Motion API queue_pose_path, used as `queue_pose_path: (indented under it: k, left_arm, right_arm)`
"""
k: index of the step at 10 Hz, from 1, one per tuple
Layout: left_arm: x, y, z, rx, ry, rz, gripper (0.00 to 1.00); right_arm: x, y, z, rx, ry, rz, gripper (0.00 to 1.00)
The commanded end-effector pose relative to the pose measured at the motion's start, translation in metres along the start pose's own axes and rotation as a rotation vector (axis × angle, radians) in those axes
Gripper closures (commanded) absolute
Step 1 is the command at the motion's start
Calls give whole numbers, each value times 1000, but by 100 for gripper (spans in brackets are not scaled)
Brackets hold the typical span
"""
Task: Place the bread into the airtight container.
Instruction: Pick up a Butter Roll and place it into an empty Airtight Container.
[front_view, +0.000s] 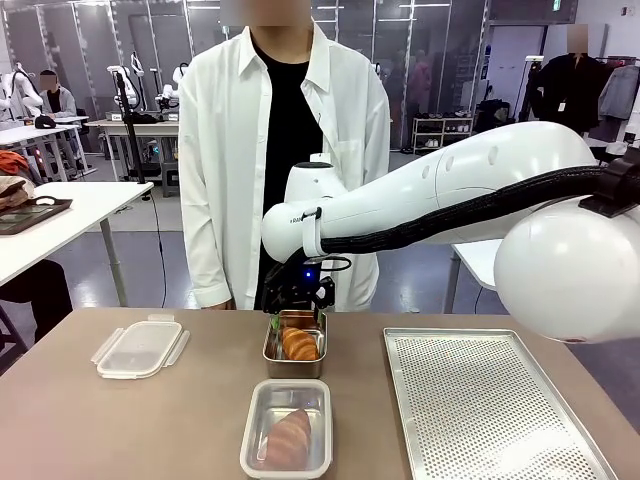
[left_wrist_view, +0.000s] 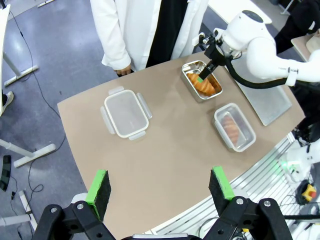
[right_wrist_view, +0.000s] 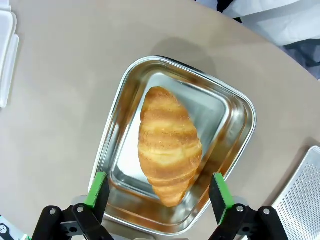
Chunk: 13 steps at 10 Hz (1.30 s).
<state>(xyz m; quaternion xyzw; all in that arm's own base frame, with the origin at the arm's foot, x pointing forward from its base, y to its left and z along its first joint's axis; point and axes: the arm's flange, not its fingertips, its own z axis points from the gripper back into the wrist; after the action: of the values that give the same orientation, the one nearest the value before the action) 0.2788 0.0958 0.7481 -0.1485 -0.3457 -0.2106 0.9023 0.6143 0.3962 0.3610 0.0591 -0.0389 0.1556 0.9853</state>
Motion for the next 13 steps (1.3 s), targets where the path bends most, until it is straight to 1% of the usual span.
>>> queue_pose_path:
  k: [1,3,4,5,7,9,10,12,13]
  left_arm:
    - [1,-1,1,-10,-5,-12,0]
    - [1,-1,1,-10,-5,-12,0]
    - [1,-1,1,-10,-5,-12,0]
    - [1,-1,1,-10,-5,-12,0]
    - [1,-1,1,-10,-5,-12,0]
    - [1,-1,1,-10,-5,-12,0]
    - [1,-1,1,-10,-5,-12,0]
    - [1,-1,1,-10,-5,-12,0]
    - [1,-1,1,-10,-5,-12,0]
  right_arm:
    - [0,1,0,-17,-10,-19,0]
    - [0,0,0,0,0,0,0]
    - [2,4,31,31,-26,36,0]
    - [0,1,62,27,-10,48,0]
    - [-17,-12,109,51,-9,52,0]
    - [-55,-44,166,94,3,100,0]
    - [-79,-69,194,123,-6,129,0]
    - [-124,-138,237,135,1,183,0]
    - [-144,-164,254,154,-6,221,0]
